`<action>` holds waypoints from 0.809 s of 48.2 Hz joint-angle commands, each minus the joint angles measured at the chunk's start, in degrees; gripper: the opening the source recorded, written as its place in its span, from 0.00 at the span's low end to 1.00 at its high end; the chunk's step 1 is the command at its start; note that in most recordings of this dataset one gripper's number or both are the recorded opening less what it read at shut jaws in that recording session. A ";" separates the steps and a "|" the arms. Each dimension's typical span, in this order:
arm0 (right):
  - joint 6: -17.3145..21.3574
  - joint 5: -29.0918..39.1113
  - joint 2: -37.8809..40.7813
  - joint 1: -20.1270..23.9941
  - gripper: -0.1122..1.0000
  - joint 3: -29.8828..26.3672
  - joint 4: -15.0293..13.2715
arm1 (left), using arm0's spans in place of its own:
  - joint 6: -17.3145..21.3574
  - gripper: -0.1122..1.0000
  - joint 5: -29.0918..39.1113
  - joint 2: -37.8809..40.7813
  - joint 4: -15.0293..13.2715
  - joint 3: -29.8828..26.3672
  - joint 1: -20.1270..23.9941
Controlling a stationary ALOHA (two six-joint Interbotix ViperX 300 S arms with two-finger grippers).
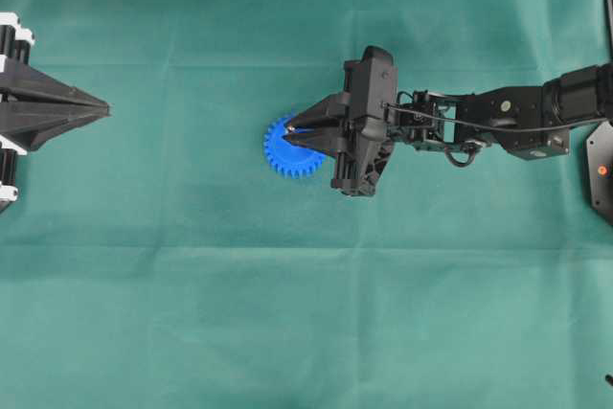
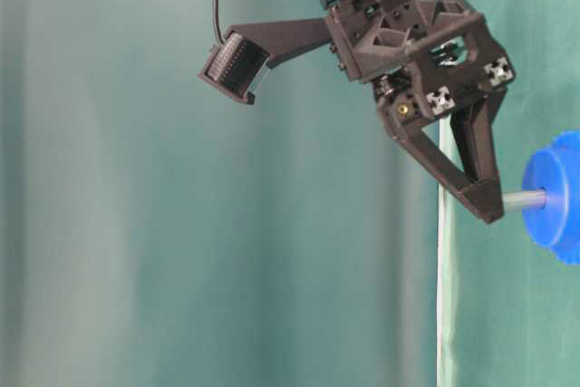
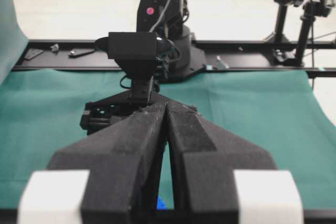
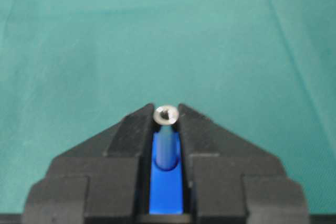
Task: Insert the shaft placed at a random location into the center hole of the medium gear at another random location.
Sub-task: 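Lower the held shaft into the blue gear's center hole, then open the right gripper to release the inserted shaft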
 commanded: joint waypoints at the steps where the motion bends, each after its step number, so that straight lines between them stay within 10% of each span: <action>1: -0.35 -0.97 -0.88 -0.09 0.22 -0.97 0.18 | -0.09 0.10 -0.26 0.44 0.18 -1.14 0.00; 39: -0.09 0.00 2.81 -0.09 0.22 -0.97 1.58 | 0.00 0.10 -0.26 0.44 0.18 -1.14 0.09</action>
